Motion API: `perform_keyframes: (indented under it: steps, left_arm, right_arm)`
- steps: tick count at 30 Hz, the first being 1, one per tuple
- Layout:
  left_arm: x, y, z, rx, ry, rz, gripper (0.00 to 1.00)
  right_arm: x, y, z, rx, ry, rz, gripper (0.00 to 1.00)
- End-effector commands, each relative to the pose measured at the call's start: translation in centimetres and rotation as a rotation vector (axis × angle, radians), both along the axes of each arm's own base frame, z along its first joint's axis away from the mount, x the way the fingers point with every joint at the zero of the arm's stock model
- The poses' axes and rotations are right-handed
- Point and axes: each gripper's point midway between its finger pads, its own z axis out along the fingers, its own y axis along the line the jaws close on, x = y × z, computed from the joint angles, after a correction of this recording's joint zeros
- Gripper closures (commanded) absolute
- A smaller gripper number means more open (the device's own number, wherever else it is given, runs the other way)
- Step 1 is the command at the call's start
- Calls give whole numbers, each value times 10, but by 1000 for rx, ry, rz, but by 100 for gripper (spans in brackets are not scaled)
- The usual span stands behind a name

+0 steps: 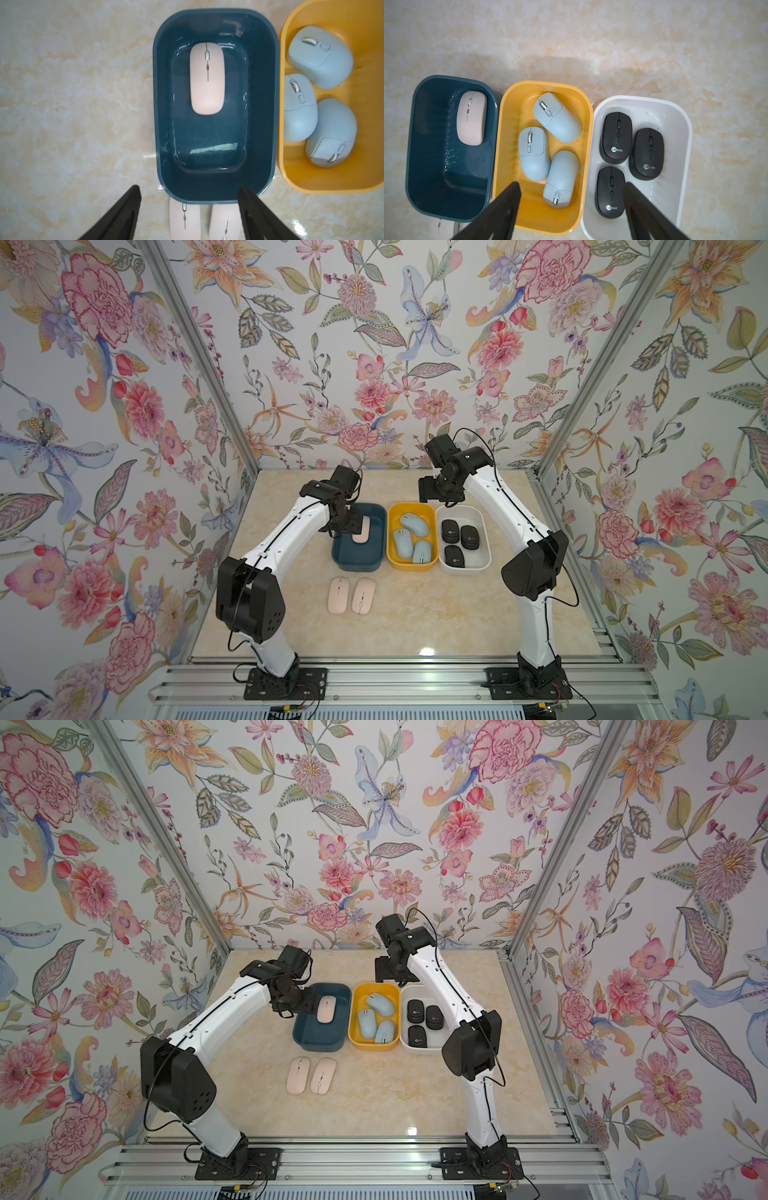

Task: Place the mice by color into the storage box
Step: Pick up the mouse from the center of the board.

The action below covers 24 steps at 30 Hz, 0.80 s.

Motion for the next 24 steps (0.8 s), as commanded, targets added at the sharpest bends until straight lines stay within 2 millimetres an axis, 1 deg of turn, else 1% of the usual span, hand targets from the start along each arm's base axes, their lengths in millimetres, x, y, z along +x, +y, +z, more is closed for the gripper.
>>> perform_keyframes:
  steps: [1,3,8,12,15,18,24]
  left_arm:
    - [-38,12,-8,24,37,39,23]
    - [-59,17,-16,19,57,50,23]
    - [-103,31,-32,-8,92,102,25]
    - [-126,39,-48,-24,117,127,25]
    - [-136,41,-58,-33,131,134,25]
    - [-141,40,-67,-44,147,132,24]
    - [-142,37,-86,-46,173,125,22]
  right_arm:
    - [-8,7,10,7,-14,29,19]
    - [-10,12,8,4,-9,42,20]
    - [-13,25,1,-16,14,75,20]
    - [-15,33,0,-17,17,90,20]
    - [-17,34,-2,-20,27,93,20]
    - [-18,34,-4,-25,31,95,20]
    - [-21,35,-6,-35,38,93,20]
